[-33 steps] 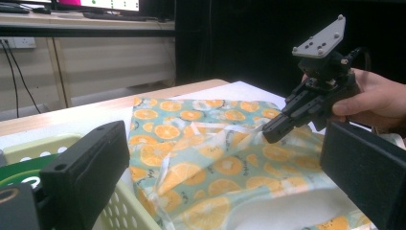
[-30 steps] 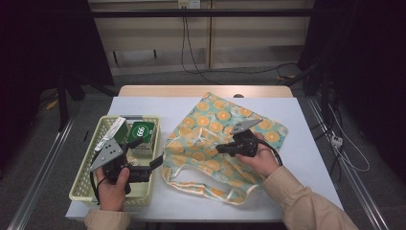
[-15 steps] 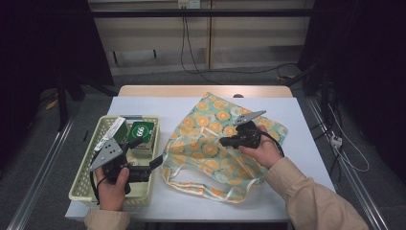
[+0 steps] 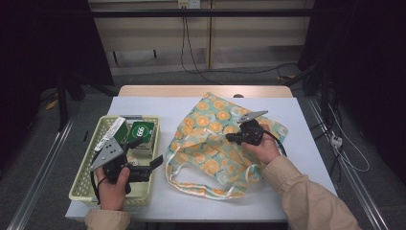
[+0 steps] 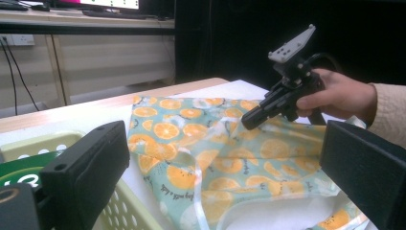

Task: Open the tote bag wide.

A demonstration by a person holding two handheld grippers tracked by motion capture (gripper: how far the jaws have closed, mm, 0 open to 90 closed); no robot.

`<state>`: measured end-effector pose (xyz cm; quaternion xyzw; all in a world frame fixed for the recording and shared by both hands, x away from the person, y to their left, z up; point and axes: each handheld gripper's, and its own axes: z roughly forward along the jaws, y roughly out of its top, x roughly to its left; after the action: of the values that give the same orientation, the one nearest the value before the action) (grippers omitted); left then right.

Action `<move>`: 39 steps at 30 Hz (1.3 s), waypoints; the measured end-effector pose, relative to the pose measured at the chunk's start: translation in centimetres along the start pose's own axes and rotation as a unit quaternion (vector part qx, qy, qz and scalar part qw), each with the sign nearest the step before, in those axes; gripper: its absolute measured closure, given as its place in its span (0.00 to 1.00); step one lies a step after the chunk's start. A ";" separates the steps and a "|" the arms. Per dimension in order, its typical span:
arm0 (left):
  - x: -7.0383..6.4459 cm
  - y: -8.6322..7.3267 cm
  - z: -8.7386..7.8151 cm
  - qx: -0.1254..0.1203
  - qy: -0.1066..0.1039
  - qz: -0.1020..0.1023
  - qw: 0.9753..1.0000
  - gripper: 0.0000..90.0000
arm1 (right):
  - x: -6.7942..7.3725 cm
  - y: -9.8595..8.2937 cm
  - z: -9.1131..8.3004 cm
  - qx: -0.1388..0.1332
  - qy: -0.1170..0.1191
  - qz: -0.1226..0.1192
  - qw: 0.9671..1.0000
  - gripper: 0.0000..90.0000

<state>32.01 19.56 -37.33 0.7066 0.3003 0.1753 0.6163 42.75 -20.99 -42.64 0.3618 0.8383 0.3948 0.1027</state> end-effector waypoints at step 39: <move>-0.1 0.1 0.0 0.001 0.001 0.002 1.000 0.03 | 3.0 -2.3 3.0 0.014 -0.005 -0.041 0.999 0.60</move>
<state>31.99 19.48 -37.28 0.7079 0.2997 0.1762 0.6148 40.72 -18.16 -46.01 0.3305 0.8572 0.3767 0.1182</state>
